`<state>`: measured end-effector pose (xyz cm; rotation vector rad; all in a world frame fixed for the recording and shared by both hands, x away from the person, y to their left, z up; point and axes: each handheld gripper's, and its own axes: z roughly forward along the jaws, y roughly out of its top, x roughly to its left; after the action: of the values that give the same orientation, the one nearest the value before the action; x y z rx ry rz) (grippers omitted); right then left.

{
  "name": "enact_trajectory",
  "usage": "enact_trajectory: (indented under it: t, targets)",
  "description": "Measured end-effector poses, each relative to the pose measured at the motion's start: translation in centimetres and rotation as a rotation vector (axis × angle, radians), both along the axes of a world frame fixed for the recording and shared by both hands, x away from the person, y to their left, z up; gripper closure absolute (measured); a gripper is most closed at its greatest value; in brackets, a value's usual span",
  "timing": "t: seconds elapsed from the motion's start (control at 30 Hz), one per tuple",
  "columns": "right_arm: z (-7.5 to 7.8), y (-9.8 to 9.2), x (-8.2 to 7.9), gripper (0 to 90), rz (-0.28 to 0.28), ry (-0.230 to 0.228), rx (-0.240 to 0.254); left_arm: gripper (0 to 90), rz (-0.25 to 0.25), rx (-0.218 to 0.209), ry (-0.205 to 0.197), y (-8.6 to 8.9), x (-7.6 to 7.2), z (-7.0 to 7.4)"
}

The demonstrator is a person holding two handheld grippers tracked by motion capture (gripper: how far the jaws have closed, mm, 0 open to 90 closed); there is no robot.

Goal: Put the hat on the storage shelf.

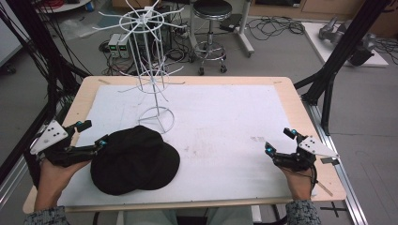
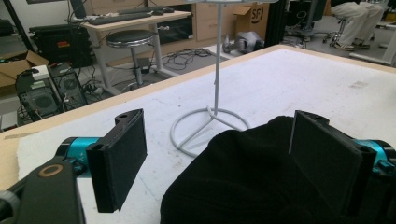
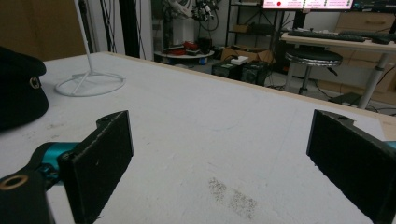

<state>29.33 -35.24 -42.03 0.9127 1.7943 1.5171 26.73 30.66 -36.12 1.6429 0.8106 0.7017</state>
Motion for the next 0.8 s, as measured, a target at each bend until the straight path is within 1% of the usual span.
enact_trajectory:
  t: [0.1, 0.13, 0.17, 0.2, 0.3, 0.4, 0.47, 0.53, 0.57, 0.6, 0.67, 0.7, 0.73, 0.77, 0.8]
  targets:
    - [0.0, 0.1, 0.0, 6.3, -0.003, 0.009, 0.002, 19.9, -0.013, 0.005, 0.004, 0.1, 0.0, -0.1]
    - [0.0, 0.0, 0.1, 6.3, -0.001, 0.006, 0.0, 20.6, -0.027, 0.009, 0.004, 0.0, 0.0, -0.2]
    - [0.0, 0.1, 0.1, 6.3, -0.003, 0.005, -0.004, 21.6, -0.027, 0.009, 0.004, 0.0, 0.0, -0.2]
    - [0.0, 0.1, 0.0, 6.3, 0.0, 0.004, -0.006, 21.8, -0.038, 0.017, 0.003, 0.0, 0.0, -0.2]
    - [0.0, 0.1, 0.0, 6.3, 0.002, 0.001, -0.006, 21.9, -0.044, 0.015, 0.007, -0.3, 0.0, -0.3]
    - [-0.1, 0.2, 0.1, 6.3, 0.003, 0.009, -0.005, 21.9, -0.059, 0.019, 0.02, -0.5, 0.1, -0.4]
    - [-0.1, 0.2, 0.2, 6.3, 0.006, 0.006, -0.004, 21.9, -0.07, 0.025, 0.034, -0.7, 0.1, -0.7]
    - [-0.1, 0.2, 0.2, 6.3, 0.002, 0.01, -0.001, 21.9, -0.094, 0.034, 0.045, -0.9, 0.1, -1.1]
    - [-0.1, 0.2, 0.3, 6.3, 0.006, 0.003, -0.003, 22.1, -0.104, 0.039, 0.055, -1.0, 0.2, -1.3]
    - [-0.1, 0.3, 0.3, 6.3, 0.005, 0.004, -0.001, 22.8, -0.108, 0.038, 0.062, -1.1, 0.2, -1.5]
    - [0.0, 0.3, 0.4, 6.3, 0.002, 0.001, -0.003, 22.9, -0.121, 0.052, 0.08, -1.3, 0.2, -1.9]
    - [-0.1, 0.4, 0.5, 6.3, 0.006, 0.003, 0.002, 22.9, -0.122, 0.051, 0.087, -1.5, 0.3, -2.0]
    - [-0.1, 0.4, 0.6, 6.3, 0.005, 0.004, 0.002, 22.9, -0.134, 0.05, 0.105, -1.6, 0.3, -2.2]
    - [-0.1, 0.5, 0.7, 6.3, 0.008, 0.002, -0.002, 22.9, -0.152, 0.058, 0.116, -1.7, 0.3, -2.5]
    - [-0.1, 0.6, 0.8, 6.3, 0.008, 0.007, 0.0, 22.9, -0.16, 0.062, 0.119, -1.8, 0.2, -2.6]
